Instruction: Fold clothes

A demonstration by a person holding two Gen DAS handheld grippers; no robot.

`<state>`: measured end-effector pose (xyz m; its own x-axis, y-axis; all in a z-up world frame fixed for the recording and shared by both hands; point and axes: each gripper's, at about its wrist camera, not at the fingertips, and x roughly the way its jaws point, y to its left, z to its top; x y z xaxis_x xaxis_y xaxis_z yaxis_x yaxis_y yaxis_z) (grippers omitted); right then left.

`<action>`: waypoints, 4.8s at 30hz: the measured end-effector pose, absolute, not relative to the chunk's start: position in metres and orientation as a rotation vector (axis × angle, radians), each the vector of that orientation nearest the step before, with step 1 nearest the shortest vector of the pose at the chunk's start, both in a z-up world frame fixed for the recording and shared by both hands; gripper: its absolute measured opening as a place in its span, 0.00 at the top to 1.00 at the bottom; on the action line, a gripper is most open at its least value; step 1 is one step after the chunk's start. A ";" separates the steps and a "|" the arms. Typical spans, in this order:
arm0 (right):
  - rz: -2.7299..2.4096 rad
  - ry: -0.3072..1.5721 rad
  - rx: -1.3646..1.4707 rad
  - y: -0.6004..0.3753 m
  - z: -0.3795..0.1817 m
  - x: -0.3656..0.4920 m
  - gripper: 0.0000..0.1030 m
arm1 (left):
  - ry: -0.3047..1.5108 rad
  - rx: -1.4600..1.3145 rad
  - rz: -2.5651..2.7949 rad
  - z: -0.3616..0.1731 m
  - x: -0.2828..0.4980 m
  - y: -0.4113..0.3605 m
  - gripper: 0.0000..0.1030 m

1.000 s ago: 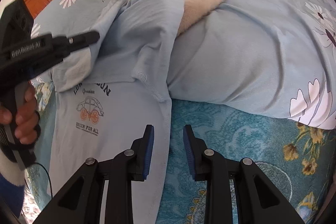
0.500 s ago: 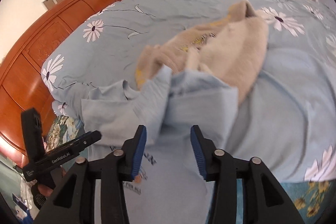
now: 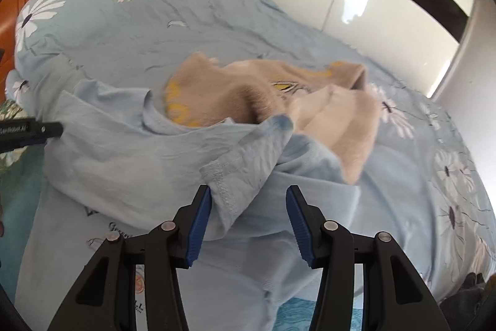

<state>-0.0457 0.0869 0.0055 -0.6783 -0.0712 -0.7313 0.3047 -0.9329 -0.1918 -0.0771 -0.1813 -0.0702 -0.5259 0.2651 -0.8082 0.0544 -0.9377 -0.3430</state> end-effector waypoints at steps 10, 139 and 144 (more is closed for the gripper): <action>-2.616 -0.155 1.076 0.147 0.026 -0.035 0.99 | -0.470 -1.442 2.595 -0.073 -0.083 -0.184 0.46; -2.001 -0.755 1.548 0.282 0.051 0.302 0.99 | -0.938 -1.631 2.040 0.026 0.312 -0.351 0.97; -1.990 -0.739 1.537 0.281 0.058 0.292 0.99 | -0.924 -1.613 2.053 0.031 0.306 -0.360 0.97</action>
